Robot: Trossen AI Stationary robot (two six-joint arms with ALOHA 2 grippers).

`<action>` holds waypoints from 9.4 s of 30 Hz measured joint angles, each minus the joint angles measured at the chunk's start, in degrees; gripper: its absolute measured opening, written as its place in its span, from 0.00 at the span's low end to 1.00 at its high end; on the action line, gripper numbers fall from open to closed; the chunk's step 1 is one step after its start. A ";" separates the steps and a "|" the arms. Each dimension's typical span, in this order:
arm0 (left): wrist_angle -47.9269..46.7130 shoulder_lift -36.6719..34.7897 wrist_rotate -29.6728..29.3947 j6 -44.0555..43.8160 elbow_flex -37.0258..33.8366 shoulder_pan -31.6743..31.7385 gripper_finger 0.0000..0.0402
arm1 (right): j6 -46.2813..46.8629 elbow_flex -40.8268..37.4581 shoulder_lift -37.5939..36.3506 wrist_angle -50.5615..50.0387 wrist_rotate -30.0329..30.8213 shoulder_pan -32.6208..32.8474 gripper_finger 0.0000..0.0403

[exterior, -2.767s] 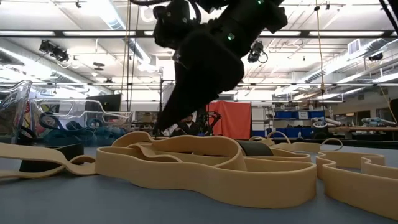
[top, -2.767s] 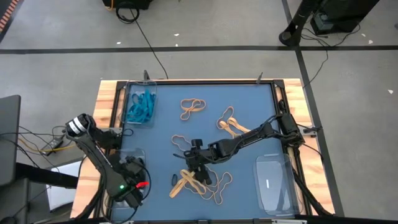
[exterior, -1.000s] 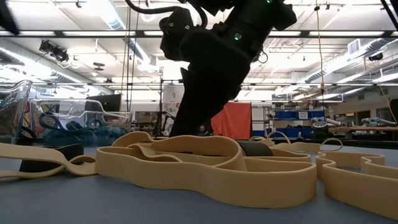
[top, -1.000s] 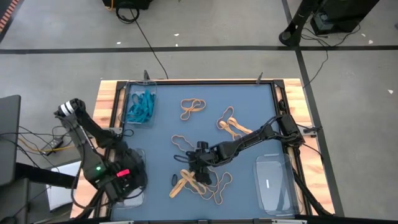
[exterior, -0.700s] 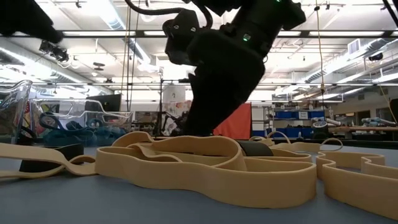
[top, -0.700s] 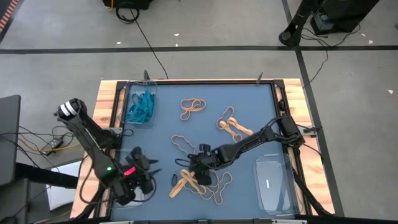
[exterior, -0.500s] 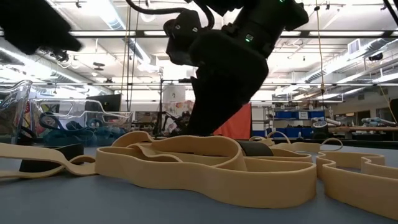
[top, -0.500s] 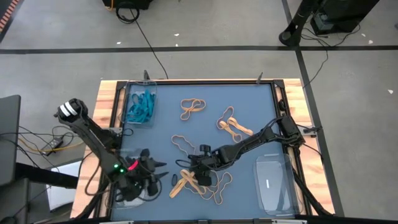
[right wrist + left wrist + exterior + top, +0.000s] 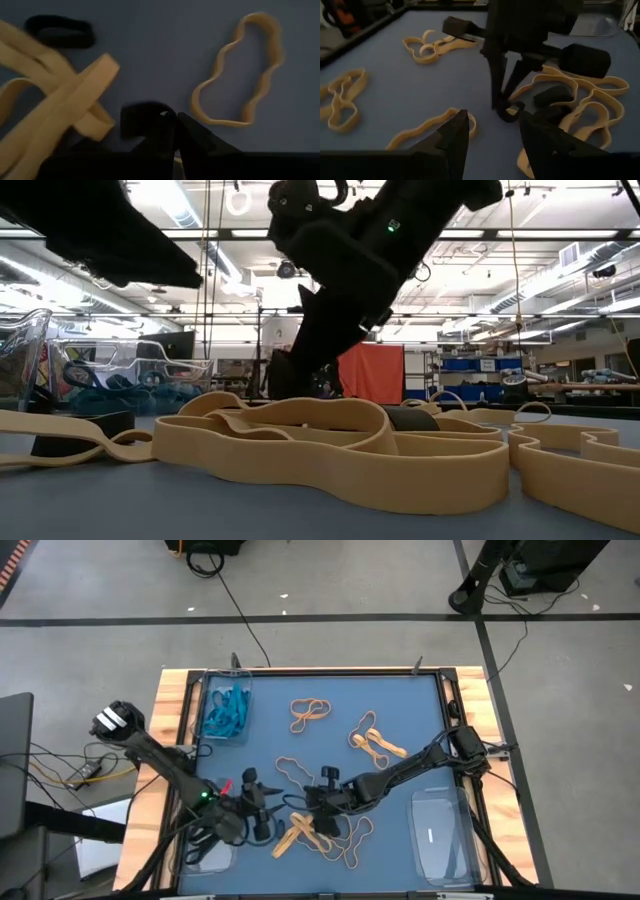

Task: Sort rubber bands into baskets
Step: Put the black rubber band into the bottom left transparent bin

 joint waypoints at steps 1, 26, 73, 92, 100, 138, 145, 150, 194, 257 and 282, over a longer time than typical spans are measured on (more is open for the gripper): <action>1.78 0.77 0.00 1.78 0.00 0.43 0.44 | -0.32 0.00 -0.29 -0.47 1.53 0.13 0.05; 33.75 18.74 -0.68 19.43 0.04 9.95 0.44 | 0.32 0.02 -7.45 3.90 9.91 0.00 0.04; -78.83 2.79 28.21 -51.87 32.62 -14.75 0.02 | 5.03 -9.39 -7.39 10.57 9.85 5.92 0.43; -82.94 2.22 52.66 -52.41 21.38 -16.72 0.22 | -9.93 -5.31 5.58 42.78 -11.47 0.30 0.53; -96.47 2.06 60.05 -54.42 21.80 -15.80 0.56 | -13.11 2.40 12.84 36.77 -17.72 -0.71 0.65; -69.31 12.40 6.59 -46.07 32.63 -9.18 0.56 | -12.10 5.49 13.98 26.85 -5.58 -2.13 0.02; -63.43 15.54 6.64 -40.25 30.12 -8.90 0.56 | -15.42 5.49 11.42 24.34 7.71 2.61 0.01; -48.69 14.32 7.09 -34.32 23.21 -7.23 0.56 | -20.62 5.49 10.66 24.37 18.54 6.84 0.01; -32.55 -2.03 17.59 -24.22 10.73 -0.40 0.01 | -5.03 5.51 3.89 2.99 33.01 14.98 0.34; -57.67 -17.96 5.45 -36.66 14.87 -12.67 0.50 | 19.35 -8.00 -0.43 -1.01 10.51 14.54 0.03; 13.90 2.90 -0.75 -1.17 -2.62 -1.43 0.50 | 31.51 -8.25 -3.99 -1.47 13.21 15.29 0.35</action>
